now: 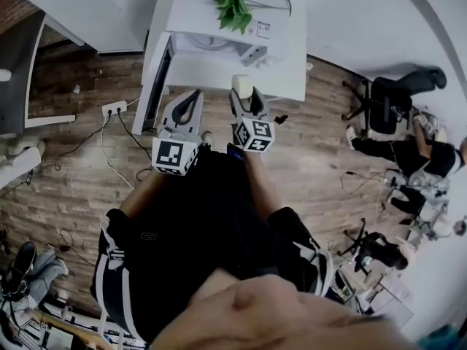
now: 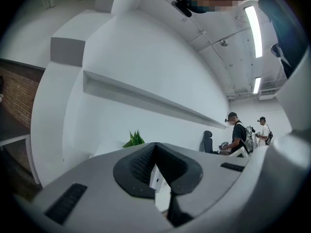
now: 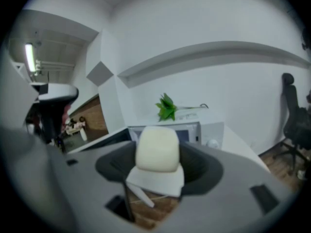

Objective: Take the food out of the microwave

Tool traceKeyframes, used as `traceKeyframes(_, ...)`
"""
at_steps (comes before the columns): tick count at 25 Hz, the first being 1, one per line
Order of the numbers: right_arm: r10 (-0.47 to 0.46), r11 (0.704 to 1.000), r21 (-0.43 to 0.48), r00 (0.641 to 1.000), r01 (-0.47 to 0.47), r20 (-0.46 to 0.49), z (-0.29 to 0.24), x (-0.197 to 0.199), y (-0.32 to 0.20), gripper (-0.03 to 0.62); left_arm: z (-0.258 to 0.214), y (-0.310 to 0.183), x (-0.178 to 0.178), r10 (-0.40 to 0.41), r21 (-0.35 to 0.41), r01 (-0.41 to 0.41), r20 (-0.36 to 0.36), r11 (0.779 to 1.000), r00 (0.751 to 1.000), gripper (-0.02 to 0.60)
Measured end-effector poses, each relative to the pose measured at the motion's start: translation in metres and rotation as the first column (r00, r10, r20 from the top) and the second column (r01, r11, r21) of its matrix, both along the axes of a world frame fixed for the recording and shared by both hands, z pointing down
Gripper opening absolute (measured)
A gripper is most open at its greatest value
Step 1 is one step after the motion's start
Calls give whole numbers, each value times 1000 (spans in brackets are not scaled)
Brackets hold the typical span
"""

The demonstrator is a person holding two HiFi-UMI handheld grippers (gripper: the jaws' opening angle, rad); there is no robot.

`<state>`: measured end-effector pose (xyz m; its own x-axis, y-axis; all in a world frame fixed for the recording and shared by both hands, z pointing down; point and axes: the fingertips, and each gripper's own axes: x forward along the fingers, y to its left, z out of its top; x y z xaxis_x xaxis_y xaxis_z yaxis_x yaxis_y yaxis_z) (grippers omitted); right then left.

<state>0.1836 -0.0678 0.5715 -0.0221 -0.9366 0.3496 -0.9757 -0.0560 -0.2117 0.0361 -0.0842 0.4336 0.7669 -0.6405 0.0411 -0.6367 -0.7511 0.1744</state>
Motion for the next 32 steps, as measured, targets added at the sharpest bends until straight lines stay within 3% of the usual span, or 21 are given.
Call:
traceKeyframes(20, -21, 989, 146, 1000, 19, 11, -92, -33, 44, 295, 10, -6, -6, 3, -12, -3, 17, 1000, 1000, 31)
traceKeyframes(32, -25, 986, 163, 1000, 26, -8, -94, -26, 39, 295, 16, -10, -1, 0, -17, 0, 17, 1000, 1000, 31)
